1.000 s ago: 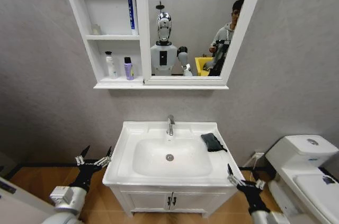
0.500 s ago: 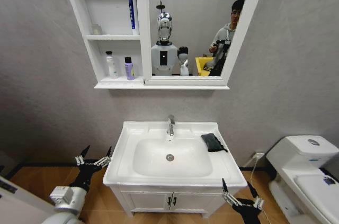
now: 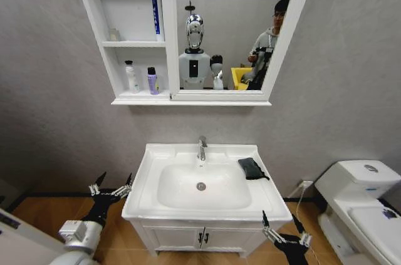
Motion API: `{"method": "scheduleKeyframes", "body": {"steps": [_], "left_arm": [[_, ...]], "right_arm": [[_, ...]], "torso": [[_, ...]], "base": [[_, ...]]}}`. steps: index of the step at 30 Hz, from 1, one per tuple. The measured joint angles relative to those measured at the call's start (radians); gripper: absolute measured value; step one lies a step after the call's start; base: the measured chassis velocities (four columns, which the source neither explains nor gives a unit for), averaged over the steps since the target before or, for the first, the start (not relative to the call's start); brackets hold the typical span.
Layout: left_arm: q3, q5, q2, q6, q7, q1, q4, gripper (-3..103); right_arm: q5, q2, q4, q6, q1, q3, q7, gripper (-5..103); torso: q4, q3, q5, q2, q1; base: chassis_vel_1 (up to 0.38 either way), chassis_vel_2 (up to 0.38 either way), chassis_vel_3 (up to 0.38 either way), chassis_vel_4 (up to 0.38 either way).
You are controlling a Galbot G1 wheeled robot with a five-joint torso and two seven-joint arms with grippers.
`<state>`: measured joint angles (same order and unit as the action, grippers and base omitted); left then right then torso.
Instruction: Move facial cleanser and shampoo from washbasin to cabinet, then wipe washbasin with towel.
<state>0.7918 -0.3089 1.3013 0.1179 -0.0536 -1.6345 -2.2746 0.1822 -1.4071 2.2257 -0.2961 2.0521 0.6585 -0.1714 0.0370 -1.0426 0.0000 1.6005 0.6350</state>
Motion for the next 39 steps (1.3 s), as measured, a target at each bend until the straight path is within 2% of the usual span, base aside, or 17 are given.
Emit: {"method": "scheduleKeyframes", "body": {"steps": [11, 21, 22, 24, 25, 26, 28, 29, 32, 33, 35, 36, 37, 38, 39], "left_arm": [[0.000, 0.000, 0.000, 0.000, 0.000, 0.000, 0.000, 100], [0.000, 0.000, 0.000, 0.000, 0.000, 0.000, 0.000, 100], [0.000, 0.000, 0.000, 0.000, 0.000, 0.000, 0.000, 100], [0.000, 0.000, 0.000, 0.000, 0.000, 0.000, 0.000, 100], [0.000, 0.000, 0.000, 0.000, 0.000, 0.000, 0.000, 100], [0.000, 0.000, 0.000, 0.000, 0.000, 0.000, 0.000, 100], [0.000, 0.000, 0.000, 0.000, 0.000, 0.000, 0.000, 100], [0.000, 0.000, 0.000, 0.000, 0.000, 0.000, 0.000, 100], [0.000, 0.000, 0.000, 0.000, 0.000, 0.000, 0.000, 100], [0.000, 0.000, 0.000, 0.000, 0.000, 0.000, 0.000, 100], [0.000, 0.000, 0.000, 0.000, 0.000, 0.000, 0.000, 100], [0.000, 0.000, 0.000, 0.000, 0.000, 0.000, 0.000, 100], [0.000, 0.000, 0.000, 0.000, 0.000, 0.000, 0.000, 100], [0.000, 0.000, 0.000, 0.000, 0.000, 0.000, 0.000, 100], [0.000, 0.000, 0.000, 0.000, 0.000, 0.000, 0.000, 100]], "right_arm": [[0.002, 0.001, -0.002, 0.001, -0.002, 0.000, 0.000, 100], [0.002, 0.001, -0.002, 0.002, -0.002, 0.000, 0.001, 100], [0.002, 0.001, -0.002, 0.002, -0.002, 0.000, 0.001, 100], [0.002, 0.001, -0.002, 0.002, -0.002, 0.000, 0.001, 100], [0.002, 0.001, -0.003, 0.002, -0.002, 0.000, 0.001, 100], [0.002, 0.001, -0.003, 0.002, -0.002, 0.000, 0.001, 100], [0.002, 0.001, -0.003, 0.002, -0.002, 0.000, 0.001, 100], [0.002, 0.001, -0.003, 0.002, -0.002, 0.000, 0.001, 100], [0.003, 0.001, -0.003, 0.002, -0.002, 0.000, 0.001, 100], [0.002, 0.001, -0.003, 0.002, -0.002, 0.000, 0.001, 100], [0.002, 0.001, -0.003, 0.002, -0.002, 0.000, 0.001, 100], [0.003, 0.001, -0.003, 0.002, -0.002, 0.000, 0.001, 100], [0.003, 0.001, -0.003, 0.002, -0.002, 0.000, 0.001, 100], [0.002, 0.001, -0.003, 0.002, -0.002, 0.000, 0.001, 100], [0.002, 0.001, -0.003, 0.002, -0.002, 0.000, 0.001, 100]], "torso": [[0.0000, 0.000, 0.0004, 0.000, 0.000], [-0.0002, 0.000, 0.0003, 0.000, 0.000], [-0.0003, 0.000, -0.0006, 0.000, 0.000], [0.0000, 0.000, -0.0004, 0.000, 0.000], [0.0004, 0.000, 0.0012, 0.000, 0.000], [-0.0003, 0.000, -0.0004, 0.000, -0.001], [-0.0002, 0.000, -0.0011, 0.000, -0.001], [0.0003, 0.000, 0.0004, 0.000, -0.001], [-0.0002, 0.000, 0.0013, 0.000, -0.001], [-0.0003, 0.000, -0.0014, 0.000, -0.001], [-0.0001, 0.000, -0.0004, 0.000, -0.001], [0.0009, 0.000, 0.0018, 0.000, 0.000], [-0.0004, 0.000, 0.0000, 0.000, 0.000], [-0.0004, 0.000, -0.0019, 0.000, -0.001], [-0.0004, 0.000, -0.0019, 0.000, -0.001]], "base": [[0.148, -0.150, -0.134, 0.127], [0.269, -0.273, -0.259, 0.268], [0.304, -0.339, -0.326, 0.326], [0.381, -0.351, -0.326, 0.331], [0.381, -0.349, -0.352, 0.331], [0.361, -0.377, -0.355, 0.358], [0.353, -0.377, -0.371, 0.363], [0.413, -0.362, -0.387, 0.367], [0.371, -0.378, -0.392, 0.355], [0.351, -0.367, -0.358, 0.382], [0.362, -0.367, -0.372, 0.372], [0.383, -0.342, -0.372, 0.325], [0.315, -0.359, -0.326, 0.325], [0.315, -0.359, -0.328, 0.336], [0.315, -0.359, -0.328, 0.336]]}}
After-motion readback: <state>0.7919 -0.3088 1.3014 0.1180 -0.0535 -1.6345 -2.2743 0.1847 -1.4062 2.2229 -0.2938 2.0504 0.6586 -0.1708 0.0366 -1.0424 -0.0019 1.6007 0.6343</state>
